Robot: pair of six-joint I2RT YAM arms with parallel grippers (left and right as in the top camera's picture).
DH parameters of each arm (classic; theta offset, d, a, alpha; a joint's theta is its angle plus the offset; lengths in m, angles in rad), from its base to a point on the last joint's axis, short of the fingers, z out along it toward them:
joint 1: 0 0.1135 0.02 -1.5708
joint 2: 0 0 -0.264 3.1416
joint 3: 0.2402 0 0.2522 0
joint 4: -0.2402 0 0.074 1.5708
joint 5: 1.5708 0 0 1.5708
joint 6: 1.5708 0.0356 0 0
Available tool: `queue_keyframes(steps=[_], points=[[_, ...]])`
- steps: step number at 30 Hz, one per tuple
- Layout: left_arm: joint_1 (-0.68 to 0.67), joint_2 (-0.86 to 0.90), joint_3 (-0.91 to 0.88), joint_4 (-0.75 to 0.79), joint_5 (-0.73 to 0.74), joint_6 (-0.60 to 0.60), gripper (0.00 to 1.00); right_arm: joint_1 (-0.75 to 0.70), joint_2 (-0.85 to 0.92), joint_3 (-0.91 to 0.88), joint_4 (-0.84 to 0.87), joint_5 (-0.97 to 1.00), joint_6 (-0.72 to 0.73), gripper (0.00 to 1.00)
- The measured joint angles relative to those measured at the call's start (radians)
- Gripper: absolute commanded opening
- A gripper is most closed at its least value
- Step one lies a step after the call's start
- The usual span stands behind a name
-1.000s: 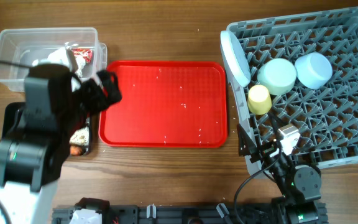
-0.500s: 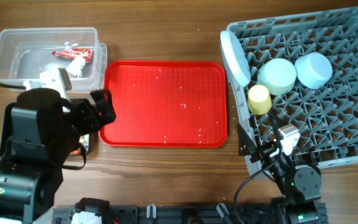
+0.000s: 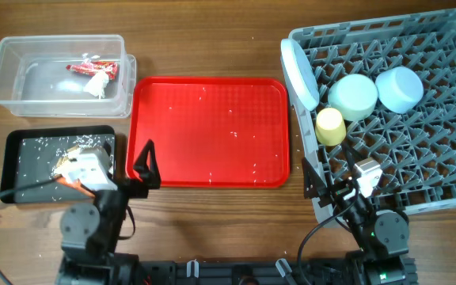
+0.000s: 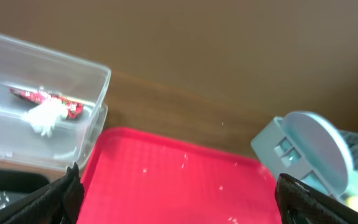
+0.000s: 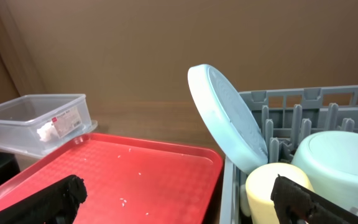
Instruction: Sort waste into correct bins and load items into the dishwasher rack
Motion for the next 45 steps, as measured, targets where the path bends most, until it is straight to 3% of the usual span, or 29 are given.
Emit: queue_keyframes(steps=[5,10,45], points=[[0.0,-0.186,-0.194,0.008,0.016,0.0,1.0,0.0,0.0,0.0,0.0,0.0,0.0,1.0],[0.0,-0.198,-0.259,0.057,0.023,0.0,1.0,0.0,0.0,0.0,0.0,0.0,0.0,1.0],[0.0,-0.201,-0.262,0.068,0.023,0.0,1.0,0.0,0.0,0.0,0.0,0.0,0.0,1.0]])
